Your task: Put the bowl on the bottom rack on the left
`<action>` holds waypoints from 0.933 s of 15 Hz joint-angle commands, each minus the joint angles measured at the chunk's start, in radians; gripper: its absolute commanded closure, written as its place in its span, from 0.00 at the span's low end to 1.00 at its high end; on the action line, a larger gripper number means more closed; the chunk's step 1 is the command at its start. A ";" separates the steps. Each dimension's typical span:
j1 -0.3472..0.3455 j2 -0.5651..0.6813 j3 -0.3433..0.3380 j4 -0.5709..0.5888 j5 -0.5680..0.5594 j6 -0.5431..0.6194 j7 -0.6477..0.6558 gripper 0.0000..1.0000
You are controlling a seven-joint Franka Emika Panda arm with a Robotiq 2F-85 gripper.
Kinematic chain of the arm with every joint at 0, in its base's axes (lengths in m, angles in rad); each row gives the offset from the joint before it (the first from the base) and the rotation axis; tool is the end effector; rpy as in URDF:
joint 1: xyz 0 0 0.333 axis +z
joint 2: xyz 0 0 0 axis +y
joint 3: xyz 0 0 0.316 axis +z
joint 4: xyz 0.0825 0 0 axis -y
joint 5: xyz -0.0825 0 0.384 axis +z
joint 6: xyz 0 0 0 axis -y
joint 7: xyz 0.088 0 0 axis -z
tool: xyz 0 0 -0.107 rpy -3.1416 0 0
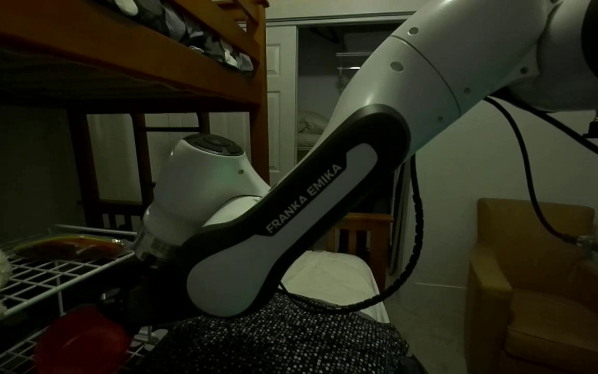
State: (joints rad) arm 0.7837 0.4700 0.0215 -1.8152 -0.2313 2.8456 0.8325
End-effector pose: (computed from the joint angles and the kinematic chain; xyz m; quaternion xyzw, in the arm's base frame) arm 0.4716 0.5057 0.3434 -0.9562 -0.0813 -0.2307 0.1610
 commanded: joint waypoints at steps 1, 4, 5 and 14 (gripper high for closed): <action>0.033 0.002 -0.037 -0.023 -0.009 0.060 0.005 0.71; 0.044 -0.001 -0.047 -0.027 0.000 0.069 0.000 0.55; 0.046 -0.005 -0.047 -0.029 0.003 0.064 -0.002 0.48; -0.080 -0.257 0.163 -0.240 0.243 -0.133 -0.138 0.00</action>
State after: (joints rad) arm 0.7853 0.3852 0.0603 -1.9036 -0.1361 2.8426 0.7797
